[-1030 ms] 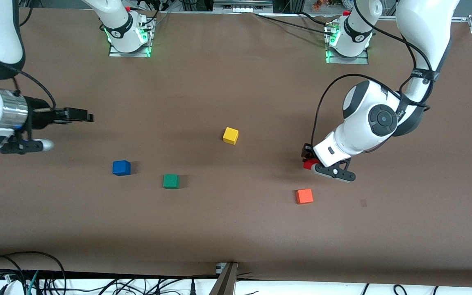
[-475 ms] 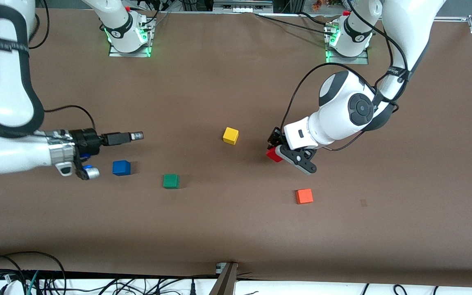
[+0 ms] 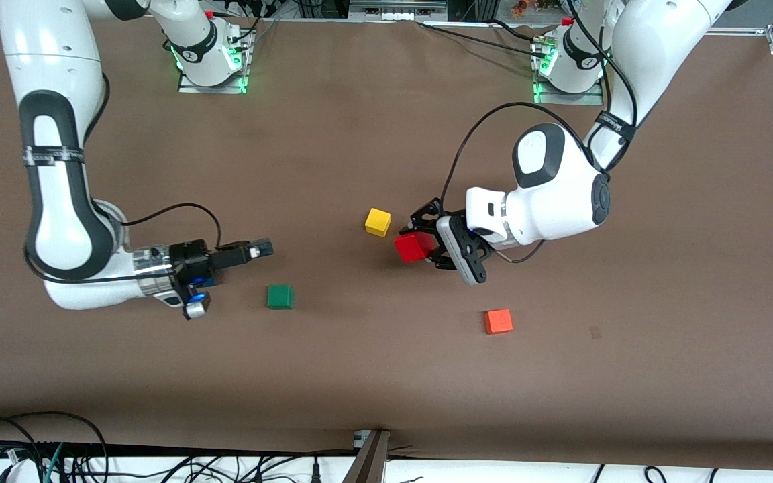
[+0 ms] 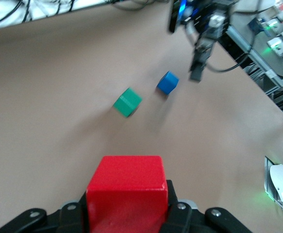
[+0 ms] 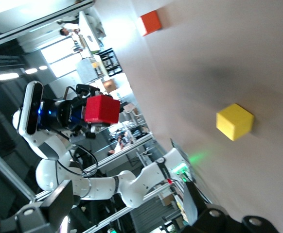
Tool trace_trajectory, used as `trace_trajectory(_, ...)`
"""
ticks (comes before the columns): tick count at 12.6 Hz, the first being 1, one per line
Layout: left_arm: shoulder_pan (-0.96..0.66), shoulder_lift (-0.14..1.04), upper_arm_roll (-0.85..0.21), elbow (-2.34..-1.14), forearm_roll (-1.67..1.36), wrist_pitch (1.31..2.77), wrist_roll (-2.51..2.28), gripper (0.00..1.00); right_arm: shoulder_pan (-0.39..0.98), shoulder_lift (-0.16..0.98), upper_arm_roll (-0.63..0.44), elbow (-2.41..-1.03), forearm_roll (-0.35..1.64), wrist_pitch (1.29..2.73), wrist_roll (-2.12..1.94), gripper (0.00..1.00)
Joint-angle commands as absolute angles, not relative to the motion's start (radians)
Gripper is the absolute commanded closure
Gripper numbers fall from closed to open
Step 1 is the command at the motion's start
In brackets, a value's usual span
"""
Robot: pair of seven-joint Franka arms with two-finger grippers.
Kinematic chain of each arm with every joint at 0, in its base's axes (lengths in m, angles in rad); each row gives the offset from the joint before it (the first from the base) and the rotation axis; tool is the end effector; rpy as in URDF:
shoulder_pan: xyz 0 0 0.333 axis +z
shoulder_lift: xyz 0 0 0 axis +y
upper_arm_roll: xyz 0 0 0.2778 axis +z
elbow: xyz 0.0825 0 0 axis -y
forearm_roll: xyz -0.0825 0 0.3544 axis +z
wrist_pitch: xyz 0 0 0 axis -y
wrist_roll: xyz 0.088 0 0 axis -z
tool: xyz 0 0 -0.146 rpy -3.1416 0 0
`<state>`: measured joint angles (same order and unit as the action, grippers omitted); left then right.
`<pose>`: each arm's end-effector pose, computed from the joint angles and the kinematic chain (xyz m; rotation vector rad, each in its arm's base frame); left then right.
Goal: Pass red block to right arm, stack on blue
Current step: 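Lift the red cube with the left gripper while the right gripper approaches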
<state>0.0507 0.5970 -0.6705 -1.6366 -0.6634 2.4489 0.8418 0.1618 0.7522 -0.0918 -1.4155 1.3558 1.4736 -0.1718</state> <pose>0.5771 -0.3616 0.3233 2.1079 -0.9431 0.4421 0.6152 0.2059 0.2721 -1.7809 0.1426 0.5495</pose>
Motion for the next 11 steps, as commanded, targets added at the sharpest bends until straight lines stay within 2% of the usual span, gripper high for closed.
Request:
trace_trajectory(1, -0.013, 0.626, -0.689, -1.597, -0.765, 2.576, 1.015, 0.92, 0.205, 0.756, -0.091, -1.434, 1.477, 1.508, -0.19, 0.0)
trace_trajectory(3, -0.064, 0.632, -0.689, -1.592, -0.834, 2.65, 1.11, 0.99, 0.239, 0.756, -0.091, -1.454, 1.548, 1.531, -0.19, 0.0)
trace_trajectory(7, -0.095, 0.676, -0.69, -1.519, -0.902, 2.658, 1.236, 1.0, 0.261, 0.755, -0.091, -1.509, 1.634, 1.52, -0.228, 0.0)
trace_trajectory(11, -0.115, 0.695, -0.689, -1.496, -0.959, 2.661, 1.269, 1.0, 0.281, 0.755, -0.091, -1.526, 1.69, 1.525, -0.244, 0.0)
